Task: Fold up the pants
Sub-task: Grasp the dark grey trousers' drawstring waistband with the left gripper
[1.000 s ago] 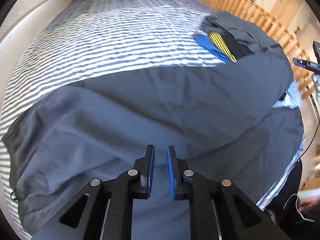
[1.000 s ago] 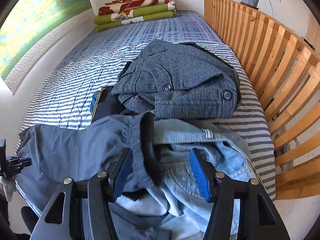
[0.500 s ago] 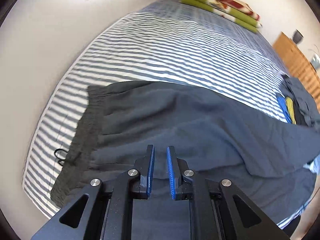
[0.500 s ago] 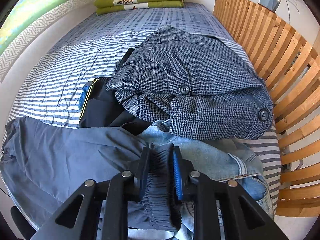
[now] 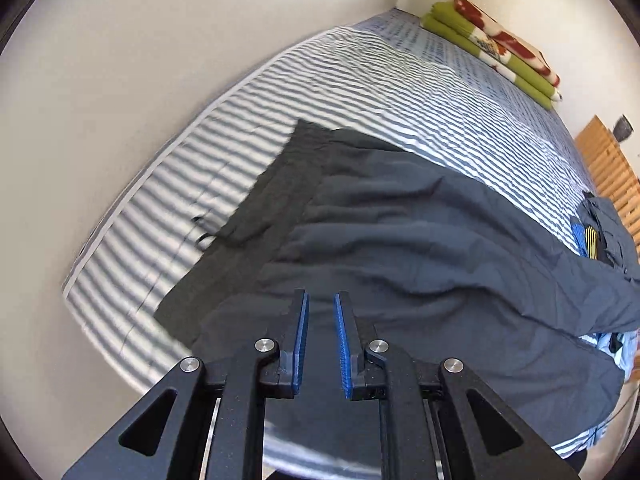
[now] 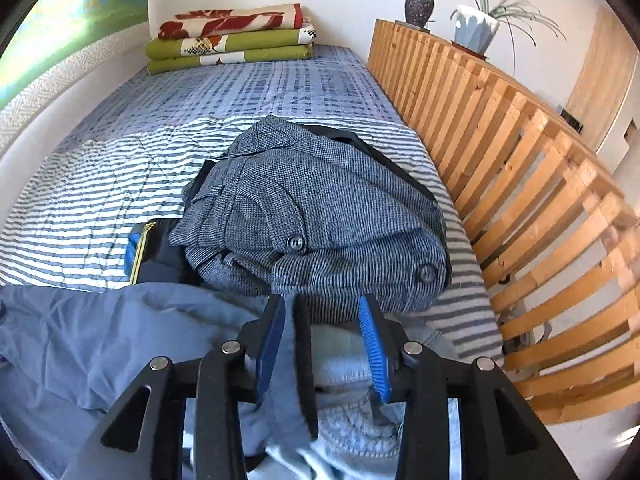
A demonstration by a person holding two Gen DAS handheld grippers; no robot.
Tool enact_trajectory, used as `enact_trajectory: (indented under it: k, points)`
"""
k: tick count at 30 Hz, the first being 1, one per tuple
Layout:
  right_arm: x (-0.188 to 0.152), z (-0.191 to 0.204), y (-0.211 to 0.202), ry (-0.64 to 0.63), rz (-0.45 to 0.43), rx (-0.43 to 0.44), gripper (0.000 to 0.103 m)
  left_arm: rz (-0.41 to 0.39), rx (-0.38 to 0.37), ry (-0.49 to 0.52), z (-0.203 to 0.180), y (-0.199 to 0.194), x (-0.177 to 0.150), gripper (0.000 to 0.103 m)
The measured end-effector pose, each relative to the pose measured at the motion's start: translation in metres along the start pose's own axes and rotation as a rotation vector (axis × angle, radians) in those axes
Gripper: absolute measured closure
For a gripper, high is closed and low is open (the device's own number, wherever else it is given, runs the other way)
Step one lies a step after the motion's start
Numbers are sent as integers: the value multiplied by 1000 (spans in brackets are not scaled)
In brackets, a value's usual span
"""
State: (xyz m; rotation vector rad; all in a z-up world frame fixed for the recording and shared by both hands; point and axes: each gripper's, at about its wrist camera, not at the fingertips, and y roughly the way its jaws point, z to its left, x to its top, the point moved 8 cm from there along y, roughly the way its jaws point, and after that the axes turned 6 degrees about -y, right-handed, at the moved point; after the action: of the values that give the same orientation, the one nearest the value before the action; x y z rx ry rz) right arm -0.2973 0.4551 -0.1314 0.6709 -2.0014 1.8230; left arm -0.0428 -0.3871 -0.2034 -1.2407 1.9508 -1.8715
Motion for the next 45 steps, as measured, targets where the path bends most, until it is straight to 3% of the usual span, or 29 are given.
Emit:
enact_trajectory:
  k: [6, 10, 15, 19, 25, 31, 39, 42, 43, 45]
  points:
    - [-95, 4, -58, 87, 16, 110, 62, 9, 0, -110, 65, 1, -36, 89]
    - [-162, 14, -72, 136, 63, 143, 61, 26, 24, -171, 101, 15, -53, 89]
    - [-224, 36, -70, 150, 150, 174, 61, 61, -50, -272, 124, 35, -67, 89]
    - [-258, 51, -73, 208, 194, 217, 60, 42, -112, -292, 118, 37, -66, 70]
    - [-287, 45, -78, 314, 208, 229, 50, 49, -130, -290, 106, 41, -59, 63]
    - [-300, 37, -65, 456, 226, 284, 50, 71, -152, -293, 101, 51, -60, 60]
    - [-309, 38, -34, 533, 228, 310, 50, 90, -205, -356, 95, 70, -64, 60]
    - [-311, 43, -26, 585, 219, 377, 55, 79, -193, -347, 87, 74, -64, 62]
    - [-310, 46, -27, 600, 209, 405, 68, 73, -180, -340, 84, 75, -63, 63]
    - [-306, 50, -33, 595, 195, 424, 77, 66, -165, -330, 80, 77, -62, 94]
